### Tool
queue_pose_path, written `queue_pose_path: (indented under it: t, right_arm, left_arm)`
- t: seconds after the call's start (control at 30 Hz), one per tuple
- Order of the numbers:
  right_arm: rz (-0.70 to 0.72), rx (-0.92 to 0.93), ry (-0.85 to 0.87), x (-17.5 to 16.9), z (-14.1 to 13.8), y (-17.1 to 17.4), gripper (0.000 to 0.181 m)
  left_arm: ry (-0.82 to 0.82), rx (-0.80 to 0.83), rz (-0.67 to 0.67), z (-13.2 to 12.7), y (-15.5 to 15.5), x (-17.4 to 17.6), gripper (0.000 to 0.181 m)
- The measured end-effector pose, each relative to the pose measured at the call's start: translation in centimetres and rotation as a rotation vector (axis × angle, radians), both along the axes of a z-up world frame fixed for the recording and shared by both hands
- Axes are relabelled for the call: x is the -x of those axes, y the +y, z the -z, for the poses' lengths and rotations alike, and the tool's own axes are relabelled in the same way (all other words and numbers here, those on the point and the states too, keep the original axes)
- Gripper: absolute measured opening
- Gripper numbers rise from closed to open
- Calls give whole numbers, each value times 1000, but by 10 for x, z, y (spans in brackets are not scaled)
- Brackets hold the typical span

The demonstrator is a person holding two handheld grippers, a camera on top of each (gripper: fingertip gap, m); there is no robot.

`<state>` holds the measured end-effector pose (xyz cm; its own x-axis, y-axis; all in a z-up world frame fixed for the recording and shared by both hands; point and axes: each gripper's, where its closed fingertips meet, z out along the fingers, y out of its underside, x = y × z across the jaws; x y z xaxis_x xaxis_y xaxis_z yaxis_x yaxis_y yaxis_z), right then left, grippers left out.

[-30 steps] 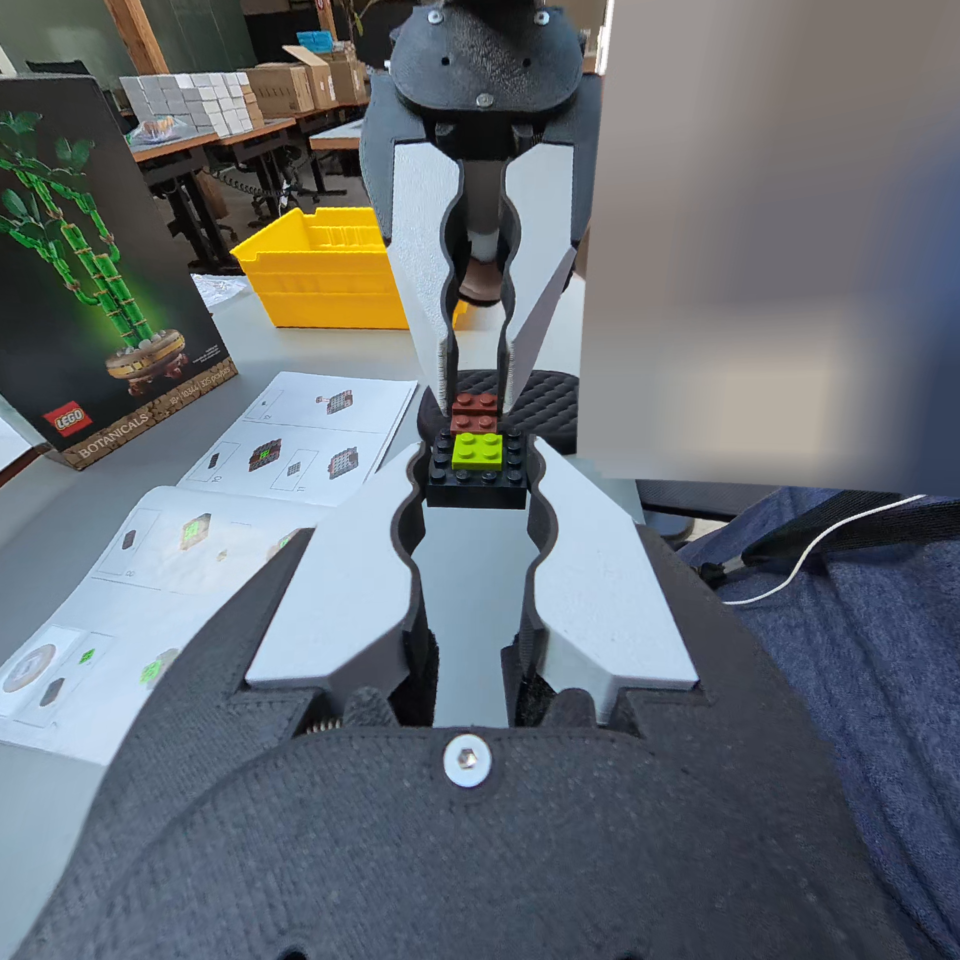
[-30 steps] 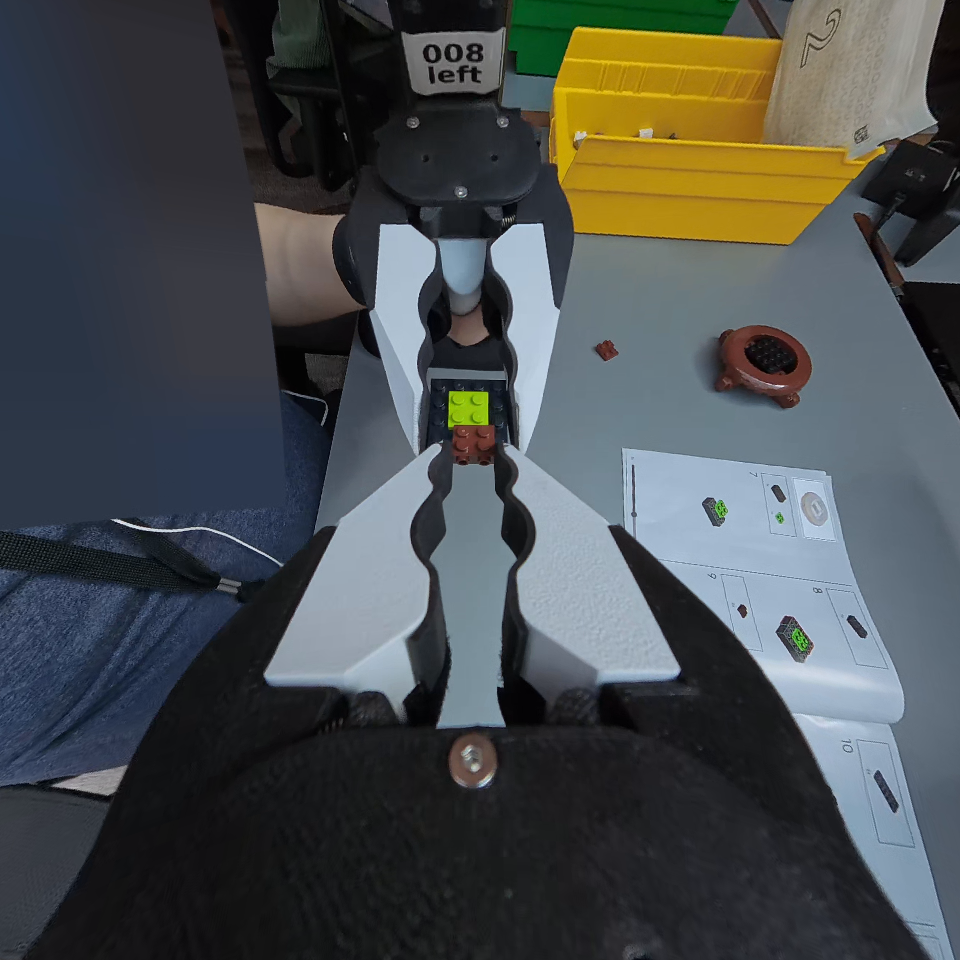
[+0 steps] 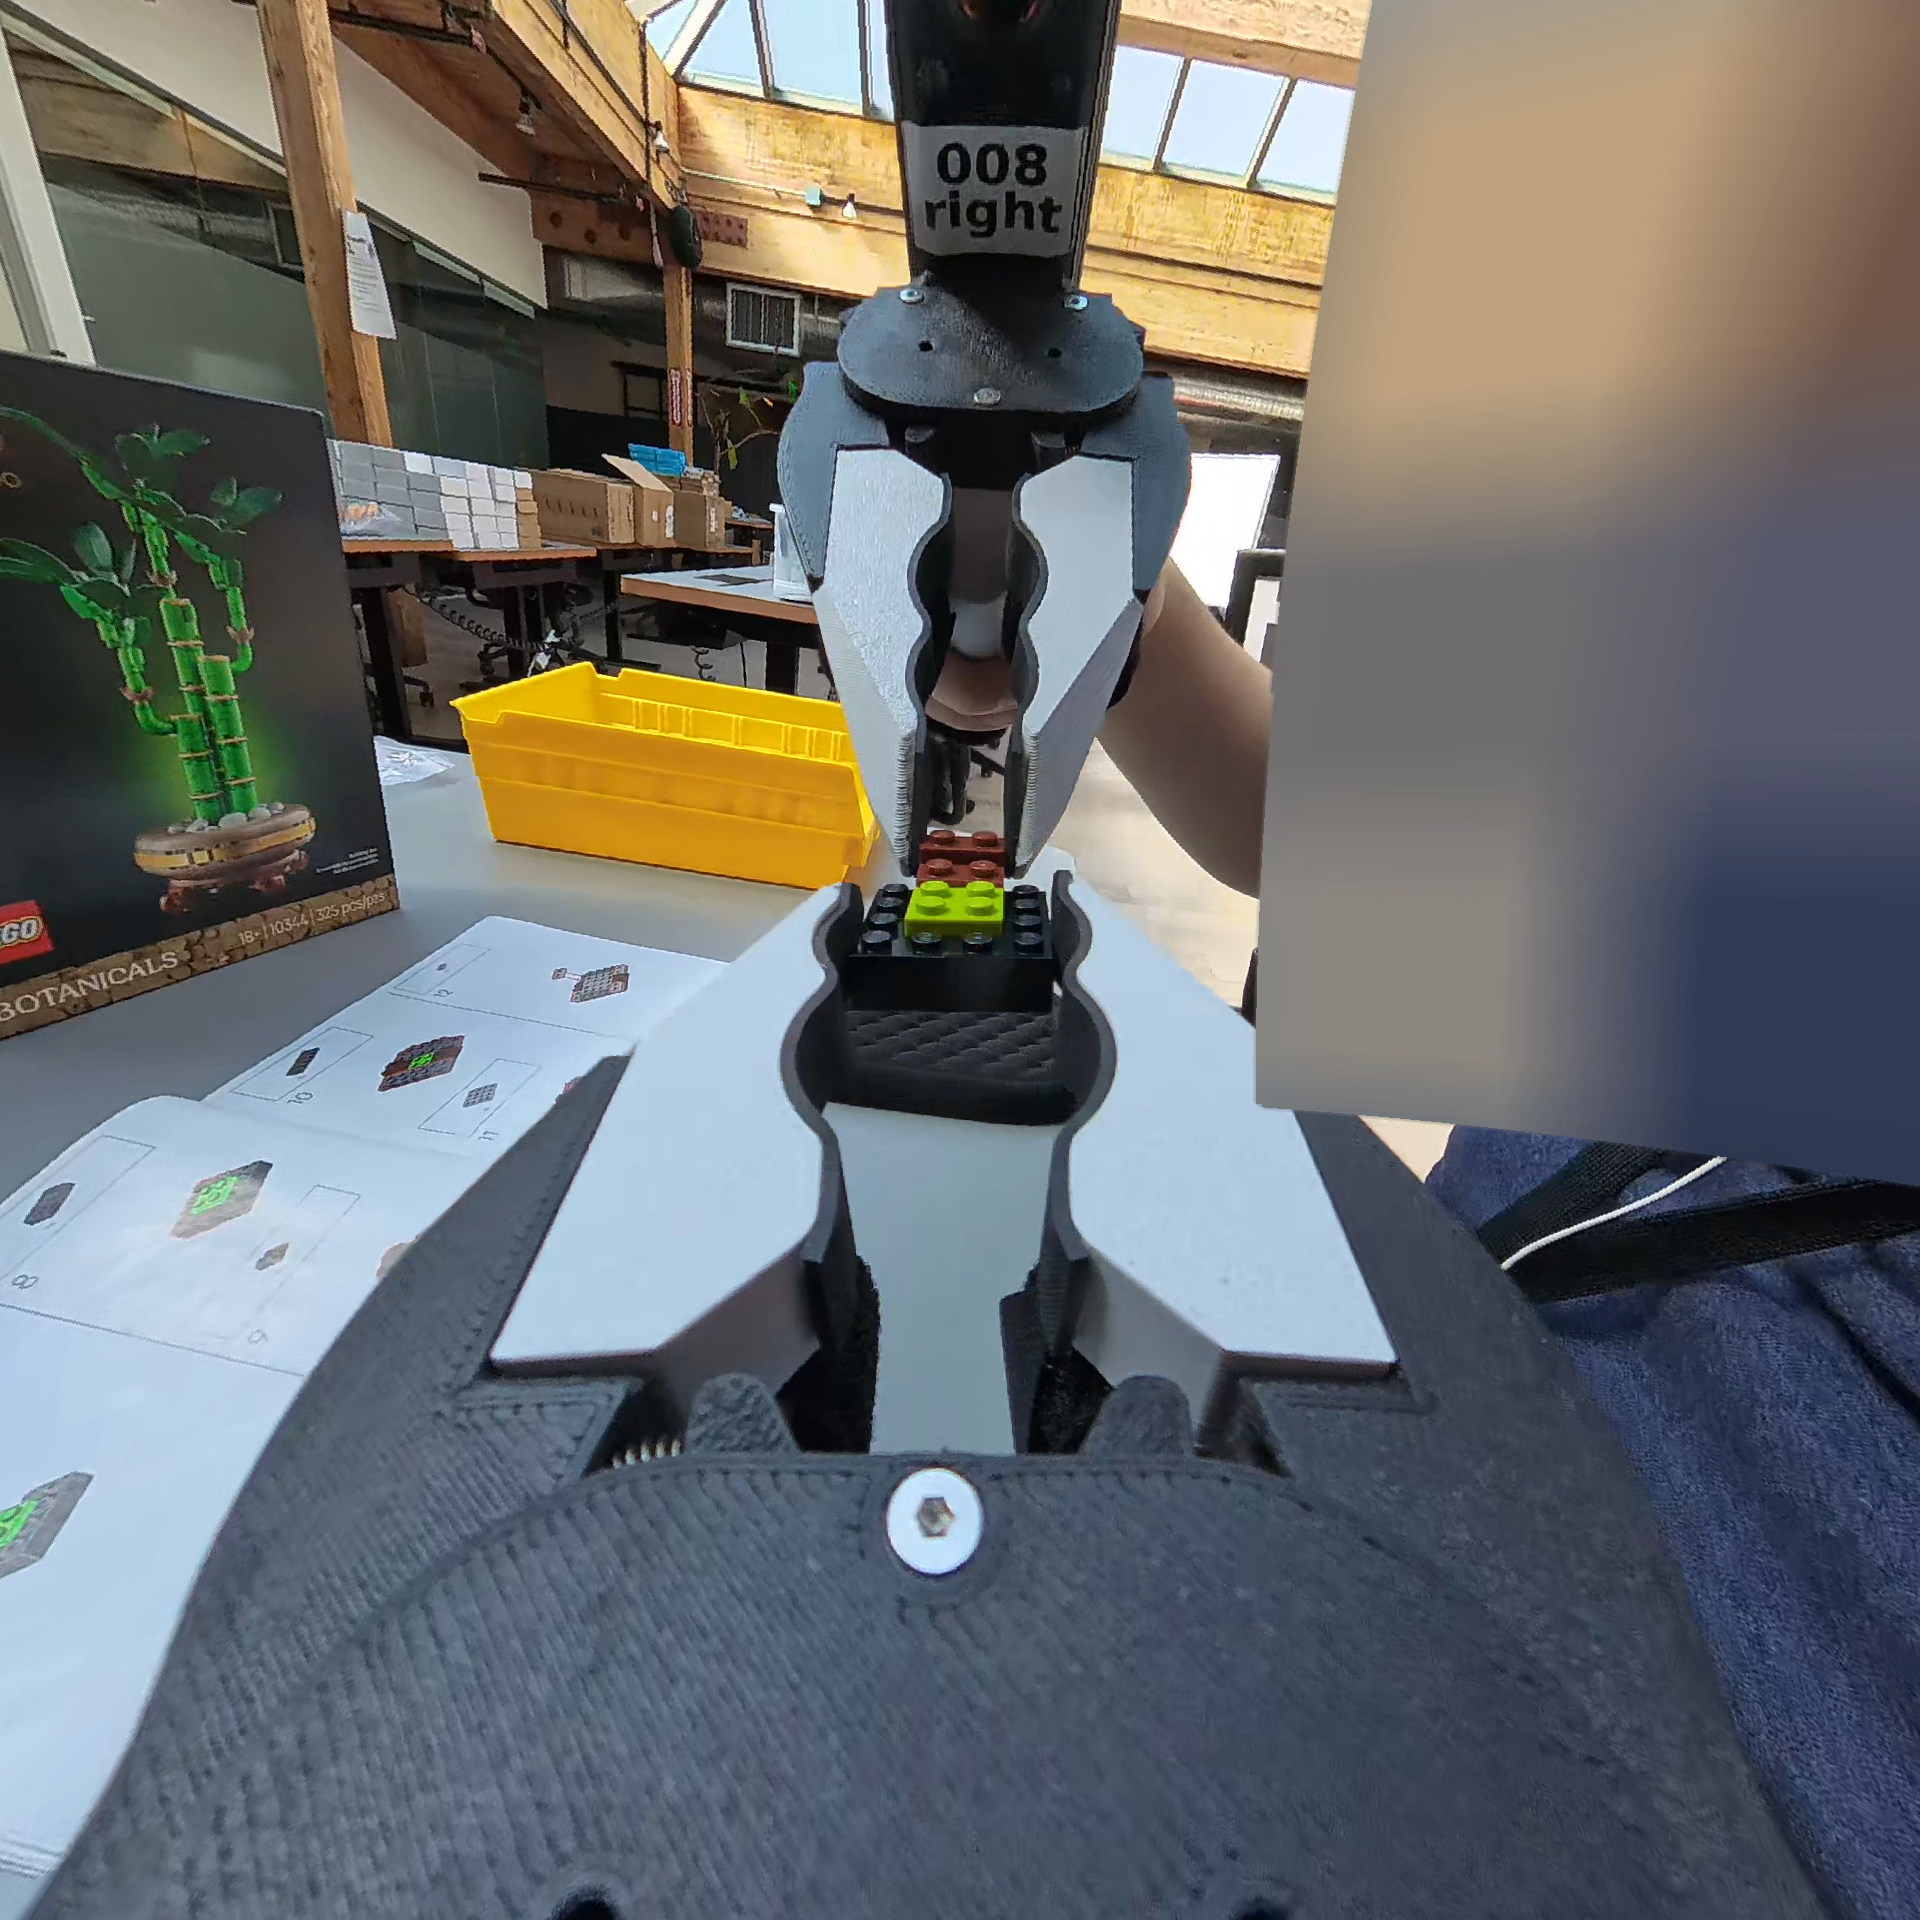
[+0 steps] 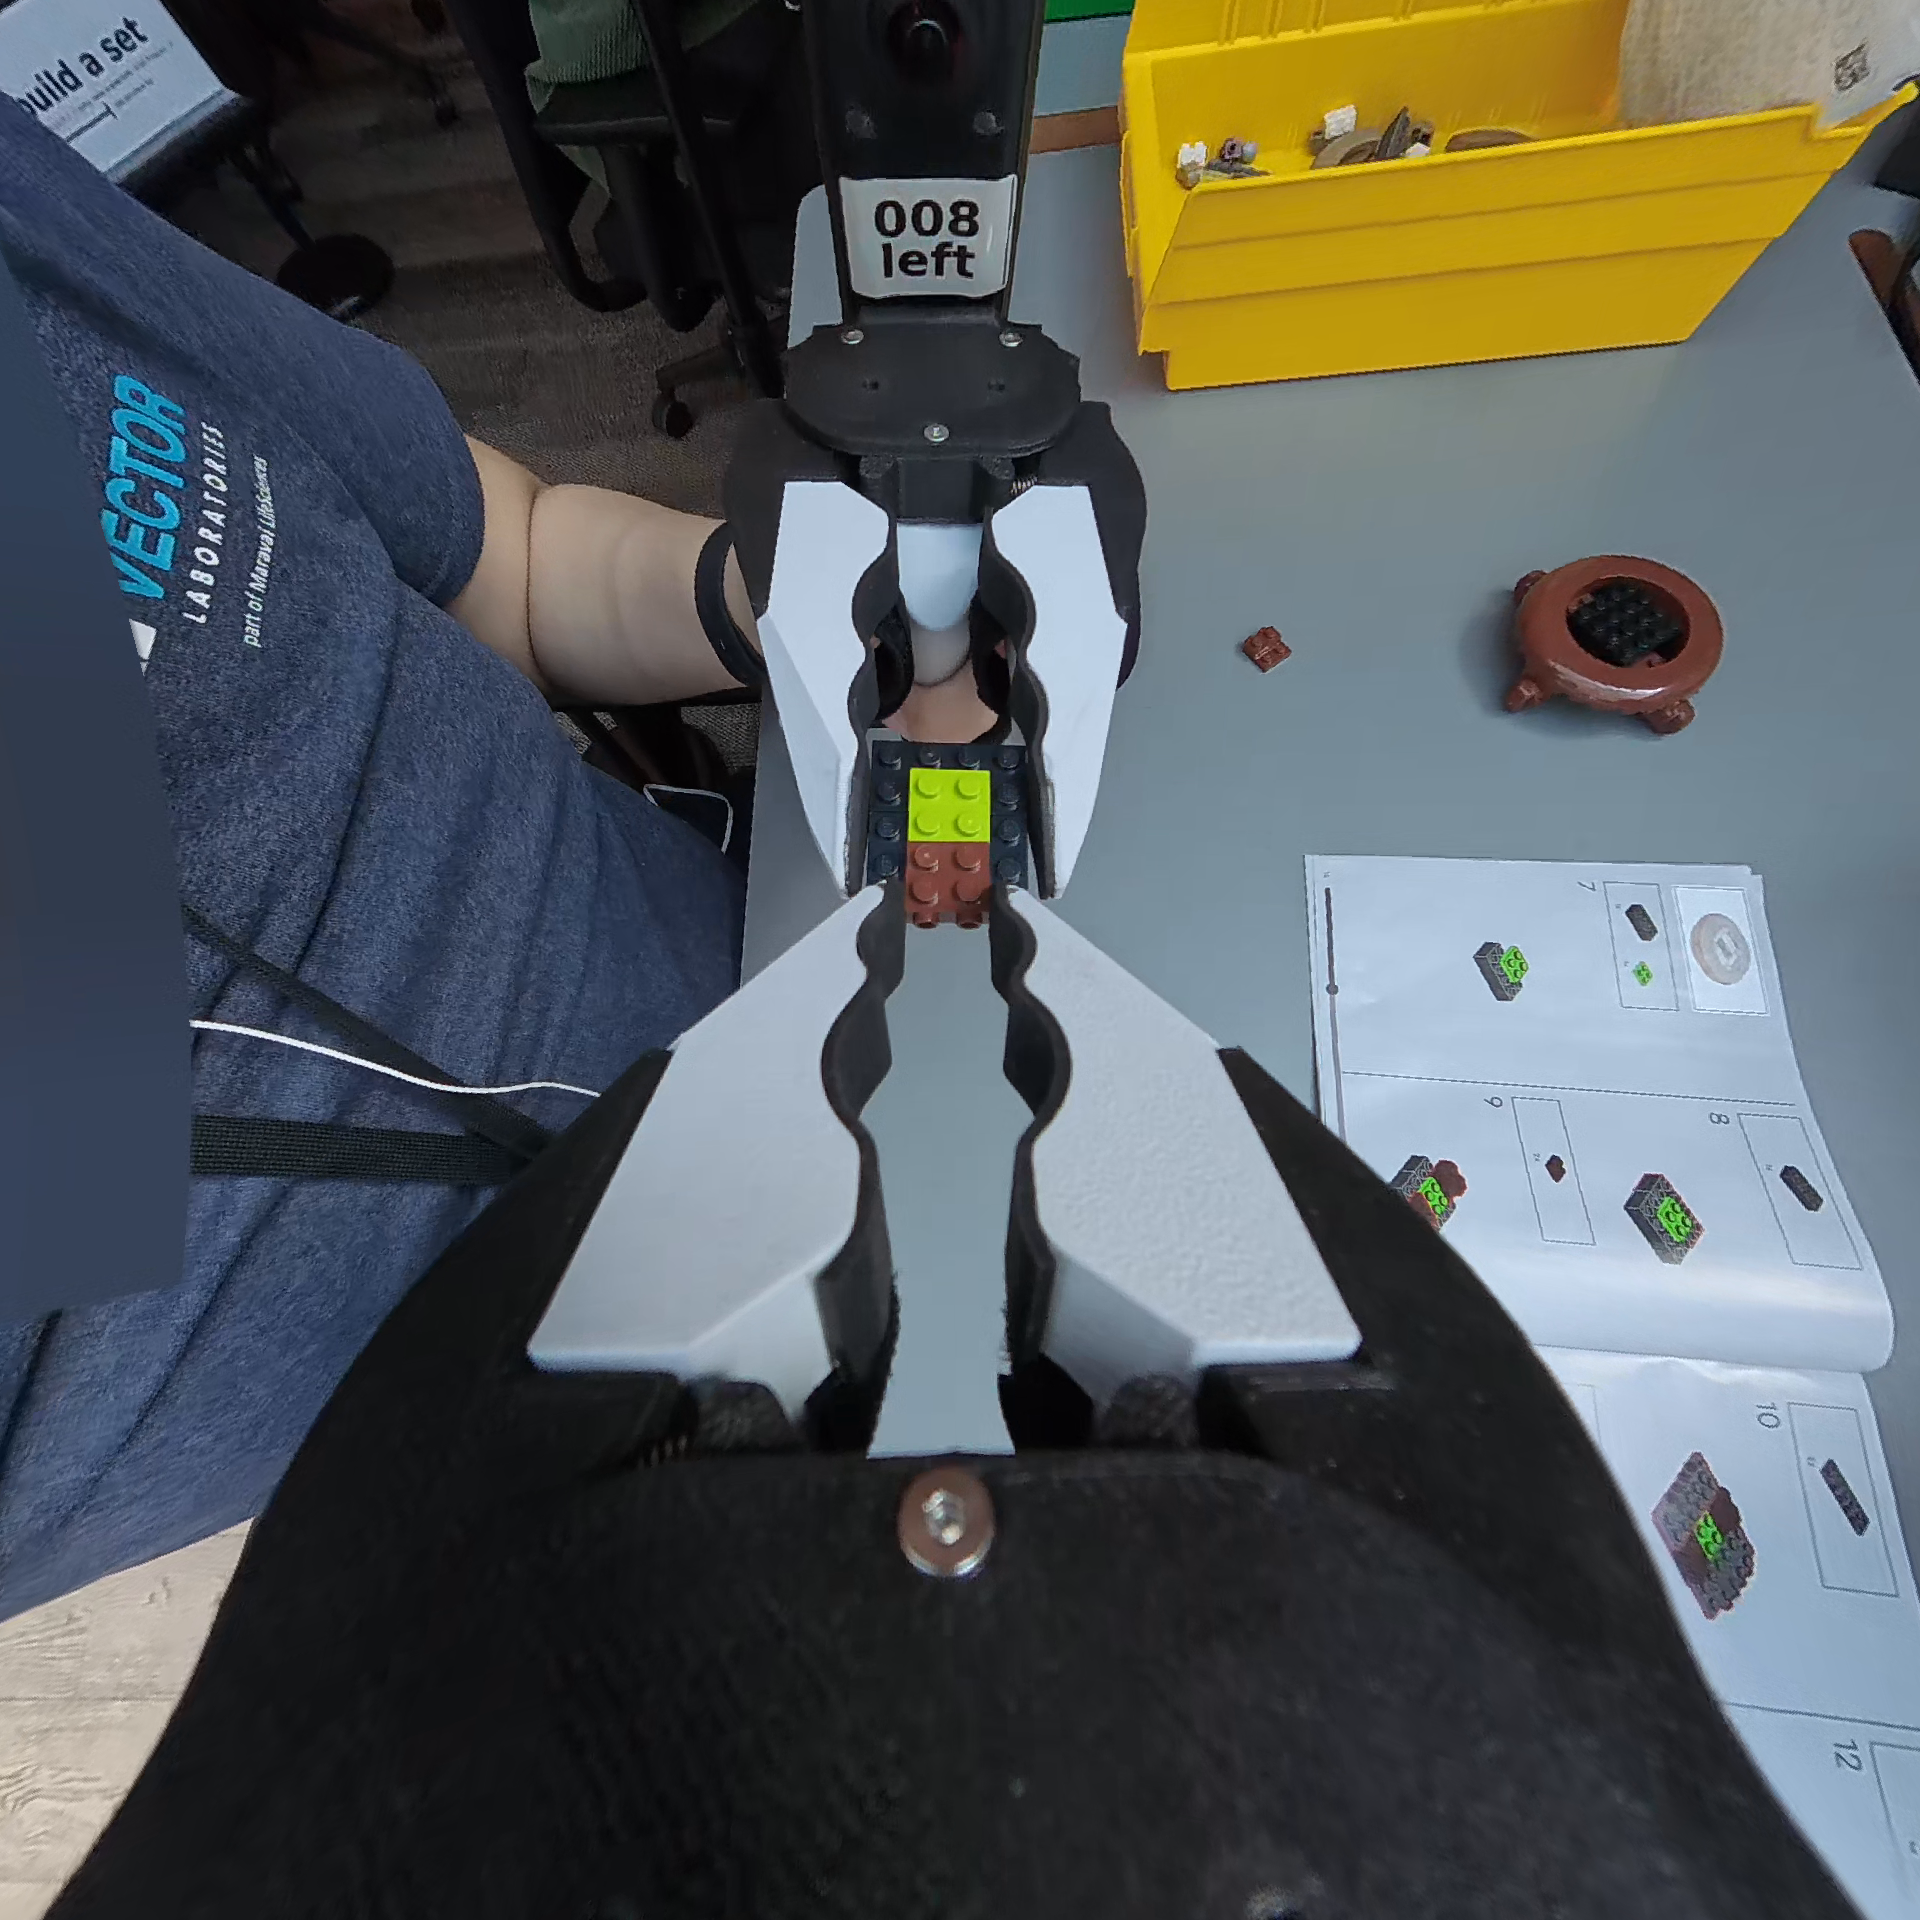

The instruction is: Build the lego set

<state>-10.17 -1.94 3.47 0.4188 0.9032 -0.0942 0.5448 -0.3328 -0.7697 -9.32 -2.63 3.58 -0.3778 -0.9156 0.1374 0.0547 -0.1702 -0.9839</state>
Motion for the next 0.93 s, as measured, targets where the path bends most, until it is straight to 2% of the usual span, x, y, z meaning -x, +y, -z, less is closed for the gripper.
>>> queue_pose_path:
  t: [0.2, 0.5, 0.93]
  right_arm:
    - [-22, -21, -100, 6, -14, -2, 15]
    - [-43, -11, -285, 11, -25, -3, 15]
    - [-105, 30, -554, 30, -63, -13, 15]
  left_arm:
    - [-112, 32, -1, -19, -1, 7, 34]
    - [-118, -50, -46, -29, -4, 12, 34]
    - [-216, -80, -92, -66, -13, 32, 35]
